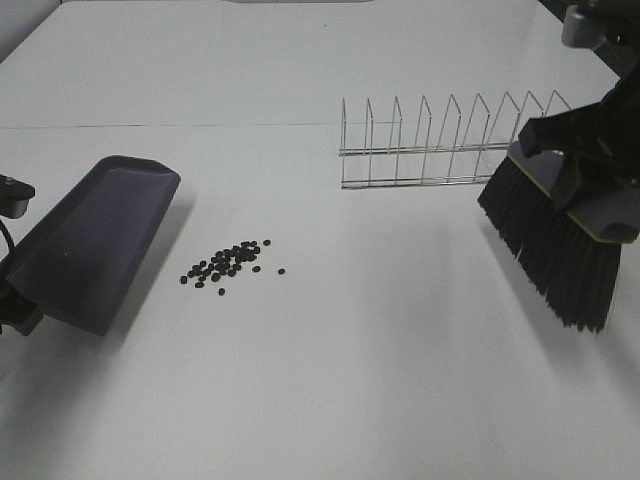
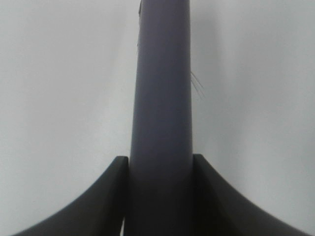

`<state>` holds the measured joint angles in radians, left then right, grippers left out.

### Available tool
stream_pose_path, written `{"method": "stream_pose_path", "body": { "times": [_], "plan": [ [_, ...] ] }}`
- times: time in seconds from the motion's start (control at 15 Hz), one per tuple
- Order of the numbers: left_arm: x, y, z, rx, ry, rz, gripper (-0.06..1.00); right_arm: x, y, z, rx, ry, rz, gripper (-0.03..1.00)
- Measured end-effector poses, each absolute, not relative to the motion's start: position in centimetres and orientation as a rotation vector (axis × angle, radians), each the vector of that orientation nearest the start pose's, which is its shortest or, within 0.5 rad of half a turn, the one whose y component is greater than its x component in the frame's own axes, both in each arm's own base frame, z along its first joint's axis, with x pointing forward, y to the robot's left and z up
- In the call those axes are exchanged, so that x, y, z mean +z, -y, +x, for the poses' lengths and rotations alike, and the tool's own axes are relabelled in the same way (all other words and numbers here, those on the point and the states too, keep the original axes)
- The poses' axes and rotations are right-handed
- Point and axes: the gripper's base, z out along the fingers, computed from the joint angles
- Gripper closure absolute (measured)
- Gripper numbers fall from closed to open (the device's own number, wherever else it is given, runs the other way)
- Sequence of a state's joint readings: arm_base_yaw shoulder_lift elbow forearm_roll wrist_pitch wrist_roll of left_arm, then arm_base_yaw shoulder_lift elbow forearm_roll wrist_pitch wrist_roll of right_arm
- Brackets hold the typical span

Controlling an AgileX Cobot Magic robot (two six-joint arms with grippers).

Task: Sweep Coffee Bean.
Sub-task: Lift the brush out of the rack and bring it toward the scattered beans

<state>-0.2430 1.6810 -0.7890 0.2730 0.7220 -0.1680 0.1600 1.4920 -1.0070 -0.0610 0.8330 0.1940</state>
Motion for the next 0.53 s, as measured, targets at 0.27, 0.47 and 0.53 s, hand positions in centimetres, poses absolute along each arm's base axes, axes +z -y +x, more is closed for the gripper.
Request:
{"method": "stream_pose_path", "body": {
  "times": [0.27,0.47,0.53],
  "plan": [
    [14.4,5.5,26.0,0.315,-2.994,0.517,0.61,23.9,-8.2,27.6,-0.193,-2.702,-0.166,0.61],
    [12.8,6.7,25.9,0.357,-3.027,0.577,0.61,23.1,-11.5,27.6,-0.307,-2.651,-0.277,0.61],
    [11.8,6.9,25.8,0.373,-3.064,0.580,0.61,22.6,-13.0,27.7,-0.329,-2.650,-0.335,0.61]
  ]
}}
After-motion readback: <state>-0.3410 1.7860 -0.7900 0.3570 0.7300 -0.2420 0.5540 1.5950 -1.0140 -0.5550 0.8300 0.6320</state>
